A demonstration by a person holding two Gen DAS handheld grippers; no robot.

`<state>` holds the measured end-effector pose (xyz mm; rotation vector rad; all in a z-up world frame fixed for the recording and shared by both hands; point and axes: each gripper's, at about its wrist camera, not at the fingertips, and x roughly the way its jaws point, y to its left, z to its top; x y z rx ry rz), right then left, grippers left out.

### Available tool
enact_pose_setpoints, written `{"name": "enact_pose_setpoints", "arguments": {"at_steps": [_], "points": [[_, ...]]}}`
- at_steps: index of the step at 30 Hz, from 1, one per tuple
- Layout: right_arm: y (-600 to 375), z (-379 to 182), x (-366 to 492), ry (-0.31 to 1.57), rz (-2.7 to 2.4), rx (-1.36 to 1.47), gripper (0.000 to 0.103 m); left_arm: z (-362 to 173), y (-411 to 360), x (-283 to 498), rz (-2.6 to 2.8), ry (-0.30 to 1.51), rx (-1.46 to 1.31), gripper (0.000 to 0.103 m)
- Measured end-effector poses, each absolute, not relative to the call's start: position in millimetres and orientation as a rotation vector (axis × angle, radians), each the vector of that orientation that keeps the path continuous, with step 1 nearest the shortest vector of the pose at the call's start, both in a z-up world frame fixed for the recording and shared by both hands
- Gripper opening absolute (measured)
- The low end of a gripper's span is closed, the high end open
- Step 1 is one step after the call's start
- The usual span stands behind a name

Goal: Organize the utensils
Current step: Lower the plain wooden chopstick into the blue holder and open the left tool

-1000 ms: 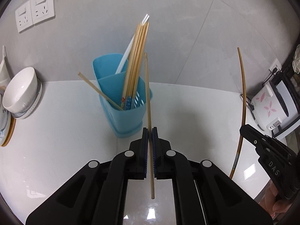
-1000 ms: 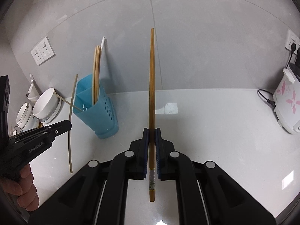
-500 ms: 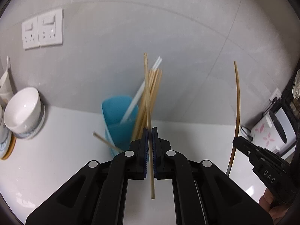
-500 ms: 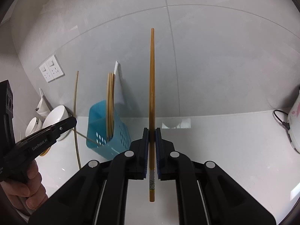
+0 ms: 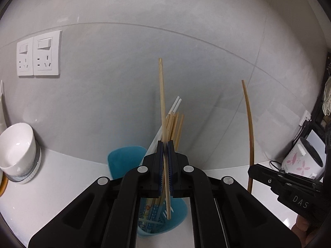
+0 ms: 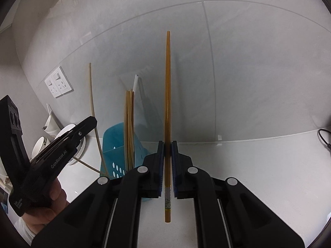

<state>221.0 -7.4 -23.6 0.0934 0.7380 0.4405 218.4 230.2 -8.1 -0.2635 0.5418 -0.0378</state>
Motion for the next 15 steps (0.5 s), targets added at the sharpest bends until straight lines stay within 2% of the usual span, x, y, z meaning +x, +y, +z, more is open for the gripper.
{"name": "enact_pose_setpoints", "arguments": {"at_steps": [15], "points": [[1.7,-39.3,225.9,0.770,0.448,0.085,0.006,-46.4,213.4,222.3,-0.046,0.560,-0.175,0.003]]}}
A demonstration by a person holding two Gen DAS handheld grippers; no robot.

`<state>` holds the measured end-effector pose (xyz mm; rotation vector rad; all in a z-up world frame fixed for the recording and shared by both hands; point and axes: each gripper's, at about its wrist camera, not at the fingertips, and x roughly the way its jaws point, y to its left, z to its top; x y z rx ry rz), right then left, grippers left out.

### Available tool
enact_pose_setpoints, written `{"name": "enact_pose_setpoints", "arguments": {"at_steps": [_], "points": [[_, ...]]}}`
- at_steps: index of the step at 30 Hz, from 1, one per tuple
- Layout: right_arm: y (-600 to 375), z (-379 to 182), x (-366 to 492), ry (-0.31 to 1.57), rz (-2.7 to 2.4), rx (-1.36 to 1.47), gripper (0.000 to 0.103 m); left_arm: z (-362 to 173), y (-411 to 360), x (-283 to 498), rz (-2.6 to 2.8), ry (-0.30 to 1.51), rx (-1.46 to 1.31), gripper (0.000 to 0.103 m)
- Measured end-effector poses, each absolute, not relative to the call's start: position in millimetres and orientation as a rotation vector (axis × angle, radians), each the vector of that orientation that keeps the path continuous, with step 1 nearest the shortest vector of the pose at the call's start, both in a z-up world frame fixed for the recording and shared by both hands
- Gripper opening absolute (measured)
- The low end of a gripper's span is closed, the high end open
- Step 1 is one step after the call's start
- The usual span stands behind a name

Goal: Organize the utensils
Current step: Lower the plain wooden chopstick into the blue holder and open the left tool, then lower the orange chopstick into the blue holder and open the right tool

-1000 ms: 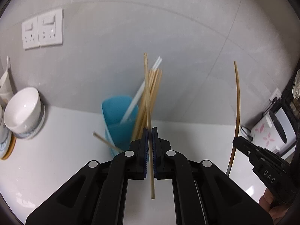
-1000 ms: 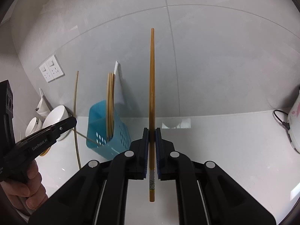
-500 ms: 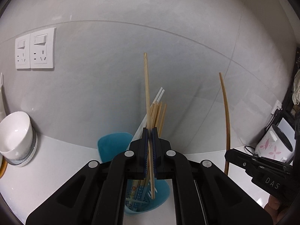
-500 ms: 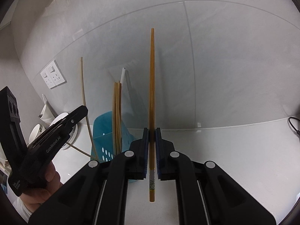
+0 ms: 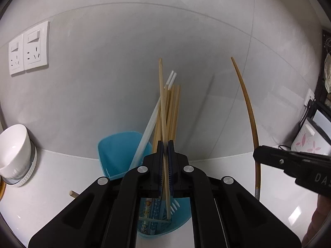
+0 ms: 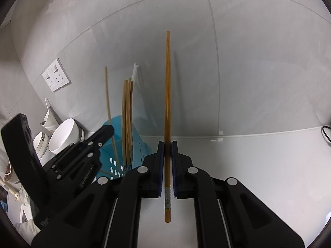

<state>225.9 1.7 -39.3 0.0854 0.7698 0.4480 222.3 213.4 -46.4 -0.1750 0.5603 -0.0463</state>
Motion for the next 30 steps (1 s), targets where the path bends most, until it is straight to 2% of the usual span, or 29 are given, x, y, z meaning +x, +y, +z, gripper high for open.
{"name": "enact_pose_setpoints", "arguments": {"at_steps": [8,11,13,17,18,21,22,26,30], "points": [[2.6,-40.0,224.6,0.777,0.452,0.084,0.006,-50.0,204.8,219.9,-0.066,0.600,-0.134,0.005],[3.4,-40.5,224.2,0.783,0.453,0.083,0.006,-47.8,203.1,219.2,-0.058,0.624,-0.127,0.011],[4.6,-40.3,223.9,0.785,0.455,0.080,0.006,-42.9,204.2,215.5,-0.048,0.637,-0.130,0.034],[5.3,-37.9,222.5,0.777,0.461,0.078,0.006,-33.6,204.8,211.7,-0.014,0.704,-0.145,0.052],[4.7,-37.6,222.2,0.775,0.462,0.076,0.006,-32.2,206.9,212.4,-0.003,0.723,-0.150,0.061],[4.1,-36.6,221.7,0.769,0.465,0.078,0.006,-24.7,208.9,208.4,0.004,0.757,-0.154,0.064],[3.9,-36.3,221.1,0.767,0.466,0.078,0.006,-23.7,209.0,205.7,0.020,0.766,-0.148,0.070],[9.3,-32.0,219.6,0.751,0.477,0.072,0.006,-16.3,212.4,195.1,0.029,0.780,-0.153,0.075],[14.1,-27.1,219.8,0.738,0.488,0.070,0.006,2.5,219.2,185.1,0.034,0.765,-0.160,0.087]]}}
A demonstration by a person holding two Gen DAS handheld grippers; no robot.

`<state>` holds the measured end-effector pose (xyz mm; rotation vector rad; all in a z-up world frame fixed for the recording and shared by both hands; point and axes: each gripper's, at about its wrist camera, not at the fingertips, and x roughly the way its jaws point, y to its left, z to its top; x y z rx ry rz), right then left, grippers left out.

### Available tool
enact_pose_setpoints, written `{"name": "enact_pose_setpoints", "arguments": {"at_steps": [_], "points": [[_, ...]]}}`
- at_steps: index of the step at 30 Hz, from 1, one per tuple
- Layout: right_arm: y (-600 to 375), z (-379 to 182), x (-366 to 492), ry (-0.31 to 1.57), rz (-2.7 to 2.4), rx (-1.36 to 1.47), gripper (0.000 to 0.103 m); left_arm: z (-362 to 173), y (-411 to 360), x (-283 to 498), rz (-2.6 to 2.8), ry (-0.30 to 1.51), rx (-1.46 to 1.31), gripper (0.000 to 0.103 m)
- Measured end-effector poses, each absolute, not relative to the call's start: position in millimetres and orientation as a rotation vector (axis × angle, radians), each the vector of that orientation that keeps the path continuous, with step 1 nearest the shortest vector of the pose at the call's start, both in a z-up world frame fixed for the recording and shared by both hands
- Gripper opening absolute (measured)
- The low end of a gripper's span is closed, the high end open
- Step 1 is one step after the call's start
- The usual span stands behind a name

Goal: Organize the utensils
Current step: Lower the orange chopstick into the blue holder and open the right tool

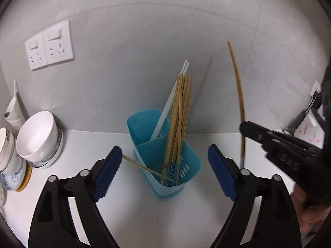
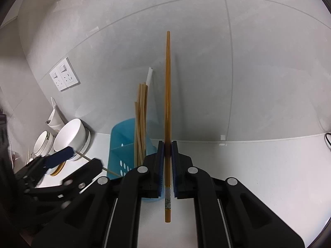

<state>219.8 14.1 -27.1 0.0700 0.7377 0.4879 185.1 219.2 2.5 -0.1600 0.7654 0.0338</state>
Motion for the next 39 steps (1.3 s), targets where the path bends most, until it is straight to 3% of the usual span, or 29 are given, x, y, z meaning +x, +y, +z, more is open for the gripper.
{"name": "enact_pose_setpoints", "arguments": {"at_steps": [4,10,25,39], "points": [[20.1,-22.7,220.6,0.717,0.509,0.073,0.006,18.9,229.9,172.9,0.057,0.755,-0.177,0.097],[33.8,-17.3,218.3,0.646,0.570,0.100,0.006,26.6,250.0,163.9,0.132,0.770,-0.177,0.097],[68.1,-36.6,219.7,0.505,0.591,0.148,0.006,-10.8,289.9,159.2,0.197,0.866,-0.237,0.097],[82.5,-67.0,219.3,0.563,0.559,0.092,0.007,-24.5,299.7,165.2,0.205,0.885,-0.260,0.097]]}}
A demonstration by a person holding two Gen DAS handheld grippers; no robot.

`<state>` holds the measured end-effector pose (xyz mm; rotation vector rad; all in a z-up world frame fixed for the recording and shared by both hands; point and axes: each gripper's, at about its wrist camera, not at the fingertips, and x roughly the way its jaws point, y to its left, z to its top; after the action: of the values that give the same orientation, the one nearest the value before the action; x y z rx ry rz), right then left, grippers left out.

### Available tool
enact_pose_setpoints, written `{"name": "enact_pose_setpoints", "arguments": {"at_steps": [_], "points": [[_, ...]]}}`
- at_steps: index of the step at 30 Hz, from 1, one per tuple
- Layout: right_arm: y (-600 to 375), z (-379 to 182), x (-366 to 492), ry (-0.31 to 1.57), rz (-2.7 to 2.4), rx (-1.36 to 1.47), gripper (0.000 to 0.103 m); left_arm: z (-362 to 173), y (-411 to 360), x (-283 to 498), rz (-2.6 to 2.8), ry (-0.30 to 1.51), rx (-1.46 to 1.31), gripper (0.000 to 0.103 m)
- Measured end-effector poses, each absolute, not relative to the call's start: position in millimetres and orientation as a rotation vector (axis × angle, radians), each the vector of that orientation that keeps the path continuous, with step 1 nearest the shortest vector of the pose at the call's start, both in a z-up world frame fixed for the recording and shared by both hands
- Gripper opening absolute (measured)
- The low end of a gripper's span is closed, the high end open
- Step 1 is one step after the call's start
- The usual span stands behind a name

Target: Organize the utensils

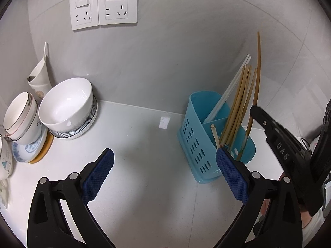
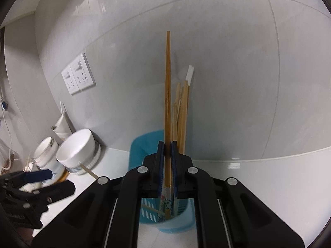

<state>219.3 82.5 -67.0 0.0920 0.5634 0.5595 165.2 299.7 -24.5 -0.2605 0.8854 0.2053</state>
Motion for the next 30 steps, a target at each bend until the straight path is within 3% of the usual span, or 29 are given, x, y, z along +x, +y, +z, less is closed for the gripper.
{"name": "enact_pose_setpoints", "arguments": {"at_steps": [5,9,20,30], "points": [[83.5,-66.1,208.0,0.571,0.542,0.038,0.010,-23.4,296.8,165.1,0.202,0.881,-0.256,0.097],[76.5,-52.5,194.9,0.540,0.518,-0.005,0.045,-18.9,293.0,162.3,0.193,0.870,-0.245,0.097],[42.0,-19.0,153.9,0.578,0.482,-0.087,0.095,-0.4,279.2,135.9,0.180,0.822,-0.240,0.097],[18.3,-29.7,131.1,0.706,0.422,-0.132,0.095,-0.3,257.5,107.0,0.148,0.837,-0.207,0.097]]}}
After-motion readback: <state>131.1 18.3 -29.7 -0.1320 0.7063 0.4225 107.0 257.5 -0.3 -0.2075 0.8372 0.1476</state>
